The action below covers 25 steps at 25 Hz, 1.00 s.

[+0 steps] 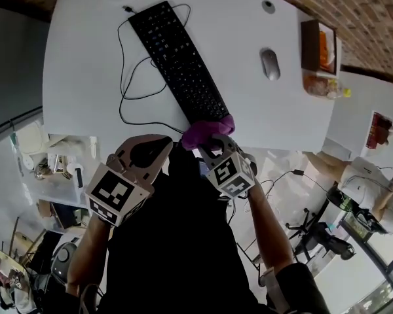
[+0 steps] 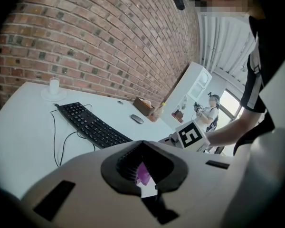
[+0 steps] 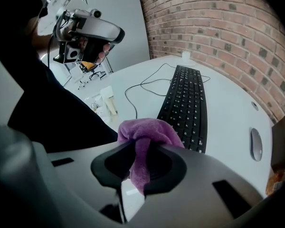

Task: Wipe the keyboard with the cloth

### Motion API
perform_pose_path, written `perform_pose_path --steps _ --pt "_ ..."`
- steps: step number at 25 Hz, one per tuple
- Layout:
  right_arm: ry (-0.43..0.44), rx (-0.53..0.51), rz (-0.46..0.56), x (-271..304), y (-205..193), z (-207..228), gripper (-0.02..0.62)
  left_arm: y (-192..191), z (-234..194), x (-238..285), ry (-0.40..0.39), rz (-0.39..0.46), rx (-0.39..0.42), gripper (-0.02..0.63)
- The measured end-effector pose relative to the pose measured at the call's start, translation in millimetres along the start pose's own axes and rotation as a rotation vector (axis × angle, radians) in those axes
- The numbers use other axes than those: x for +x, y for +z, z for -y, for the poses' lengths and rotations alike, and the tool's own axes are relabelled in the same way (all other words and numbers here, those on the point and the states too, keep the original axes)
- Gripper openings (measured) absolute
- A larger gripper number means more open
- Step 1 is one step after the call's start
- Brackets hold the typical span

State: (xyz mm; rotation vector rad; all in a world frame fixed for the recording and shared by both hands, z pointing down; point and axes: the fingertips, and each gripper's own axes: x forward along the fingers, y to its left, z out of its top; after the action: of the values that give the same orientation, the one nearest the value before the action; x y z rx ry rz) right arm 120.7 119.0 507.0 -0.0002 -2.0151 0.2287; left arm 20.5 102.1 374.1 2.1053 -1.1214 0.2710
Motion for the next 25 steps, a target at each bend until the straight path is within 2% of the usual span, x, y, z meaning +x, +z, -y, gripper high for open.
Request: perform_pose_path --steps 12,25 --pt "0.005 0.075 0.028 22.8 41.5 19.7 0.075 0.1 -40.4 -27.5 0.035 0.028 -0.045 0.014" --pt "-0.064 0.143 0.053 40.6 83.7 39.6 0.075 6.5 -76.2 -50.0 0.032 0.031 -0.051 0.014"
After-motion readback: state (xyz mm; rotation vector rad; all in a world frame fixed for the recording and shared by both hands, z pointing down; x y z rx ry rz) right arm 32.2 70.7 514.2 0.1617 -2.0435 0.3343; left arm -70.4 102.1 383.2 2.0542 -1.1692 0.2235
